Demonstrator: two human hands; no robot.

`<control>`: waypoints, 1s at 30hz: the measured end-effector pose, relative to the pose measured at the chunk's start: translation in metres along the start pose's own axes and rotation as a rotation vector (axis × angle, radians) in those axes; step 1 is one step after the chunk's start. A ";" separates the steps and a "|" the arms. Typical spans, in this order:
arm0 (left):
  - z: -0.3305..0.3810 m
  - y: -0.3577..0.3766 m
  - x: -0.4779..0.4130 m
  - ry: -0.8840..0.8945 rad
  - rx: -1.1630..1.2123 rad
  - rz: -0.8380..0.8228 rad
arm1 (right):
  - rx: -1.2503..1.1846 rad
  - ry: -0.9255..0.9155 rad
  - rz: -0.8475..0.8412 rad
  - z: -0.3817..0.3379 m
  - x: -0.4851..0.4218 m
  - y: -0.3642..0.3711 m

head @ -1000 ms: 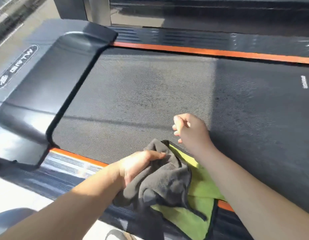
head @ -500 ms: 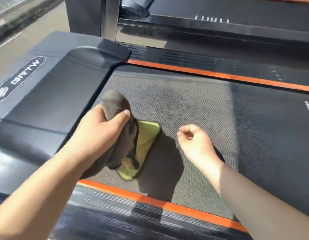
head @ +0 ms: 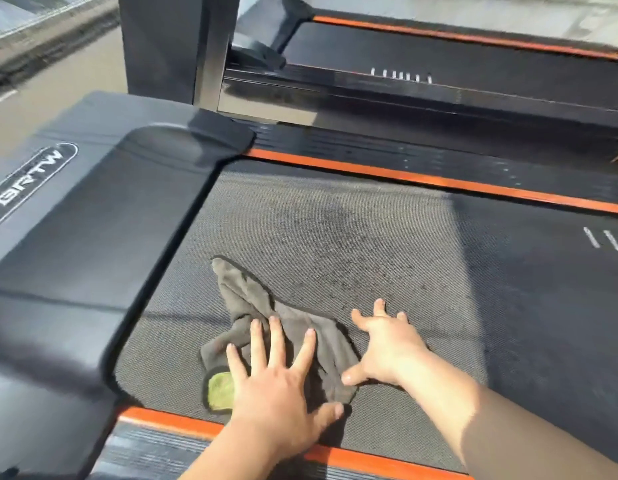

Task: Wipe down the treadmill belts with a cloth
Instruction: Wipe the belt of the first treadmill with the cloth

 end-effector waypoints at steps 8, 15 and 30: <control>-0.014 0.030 -0.029 0.074 0.012 0.218 | 0.181 0.031 -0.073 0.000 -0.001 -0.007; -0.006 0.026 -0.029 -0.003 -0.007 0.274 | 0.237 0.030 -0.002 0.002 -0.006 0.004; -0.036 -0.075 -0.175 -0.081 -0.086 0.491 | 0.217 -0.077 0.132 0.025 -0.042 -0.070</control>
Point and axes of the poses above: each hand's wrist, its own x-axis away from the middle knuckle, its own y-axis out of the palm, z = x × y, the point moved 1 cm from there along -x, towards the middle knuckle, and after that the axes turned 5 degrees about -z, right-handed, at the moved point
